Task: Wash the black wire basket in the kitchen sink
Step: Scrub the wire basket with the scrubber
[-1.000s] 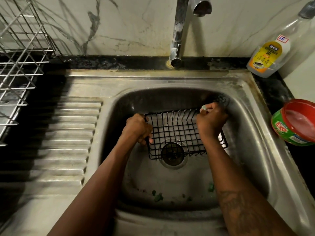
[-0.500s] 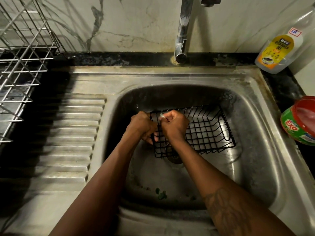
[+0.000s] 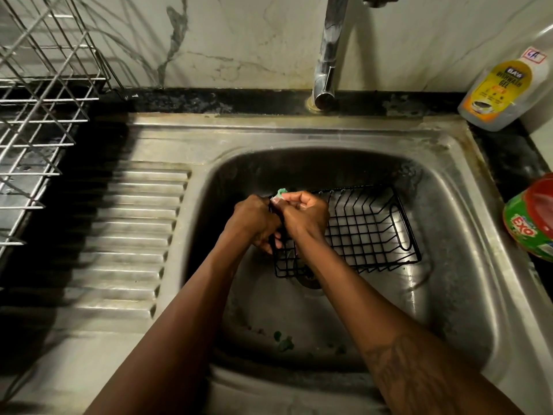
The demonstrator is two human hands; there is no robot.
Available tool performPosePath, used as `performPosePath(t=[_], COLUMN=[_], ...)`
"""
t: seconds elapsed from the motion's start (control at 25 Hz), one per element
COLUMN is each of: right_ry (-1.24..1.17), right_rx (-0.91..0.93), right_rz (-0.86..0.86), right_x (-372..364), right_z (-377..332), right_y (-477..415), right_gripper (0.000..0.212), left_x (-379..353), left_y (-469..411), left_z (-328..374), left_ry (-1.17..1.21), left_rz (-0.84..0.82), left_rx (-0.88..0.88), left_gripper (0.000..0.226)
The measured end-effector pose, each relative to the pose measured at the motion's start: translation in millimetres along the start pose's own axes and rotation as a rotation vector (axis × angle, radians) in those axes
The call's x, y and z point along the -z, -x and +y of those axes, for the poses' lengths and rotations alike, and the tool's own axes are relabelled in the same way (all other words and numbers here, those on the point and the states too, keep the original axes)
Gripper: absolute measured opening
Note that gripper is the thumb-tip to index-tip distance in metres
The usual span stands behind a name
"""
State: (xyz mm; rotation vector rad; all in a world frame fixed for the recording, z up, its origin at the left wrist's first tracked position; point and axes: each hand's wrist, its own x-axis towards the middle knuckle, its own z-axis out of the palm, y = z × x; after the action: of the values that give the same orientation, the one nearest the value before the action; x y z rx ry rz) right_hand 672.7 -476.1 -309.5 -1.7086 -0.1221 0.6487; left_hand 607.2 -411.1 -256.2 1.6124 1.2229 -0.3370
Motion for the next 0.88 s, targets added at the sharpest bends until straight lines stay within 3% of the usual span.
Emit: performPosePath(t=[0.08, 0.2, 0.36, 0.48, 0.56, 0.64, 0.88], right_ry=[0.016, 0.035, -0.167, -0.322, -0.411, -0.368, -0.281], right_rx=[-0.030, -0.290, -0.497, -0.511, -0.480, -0.498, -0.571], right_rz=[0.016, 0.111, 0.089, -0.012, 0.015, 0.058, 0.105], right_x=[3.1, 4.2, 1.3, 0.9, 1.7, 1.3, 0.2], right_z=[5.4, 20.0, 24.9, 8.8, 3.9, 11.6, 17.6], right_y=[0.0, -6.7, -18.7, -15.3, -16.5, -19.0, -19.4], right_gripper=[0.011, 0.012, 0.010, 0.012, 0.013, 0.012, 0.007], left_x=[-1.3, -2.4, -1.7, -3.5, -3.9, -4.5, -6.9], left_y=[-1.9, 2.7, 2.9, -4.2, -7.0, -4.7, -2.9], left_z=[-1.6, 0.2, 2.7, -1.9, -3.6, -1.7, -0.5], left_ry=[0.010, 0.022, -0.006, -0.028, -0.022, -0.014, 0.044], left_rz=[0.009, -0.005, -0.016, 0.020, 0.021, 0.011, -0.001], left_rx=[-0.009, 0.002, 0.021, -0.005, -0.011, -0.001, 0.016], left_gripper=[0.010, 0.005, 0.020, 0.008, 0.012, 0.007, 0.031])
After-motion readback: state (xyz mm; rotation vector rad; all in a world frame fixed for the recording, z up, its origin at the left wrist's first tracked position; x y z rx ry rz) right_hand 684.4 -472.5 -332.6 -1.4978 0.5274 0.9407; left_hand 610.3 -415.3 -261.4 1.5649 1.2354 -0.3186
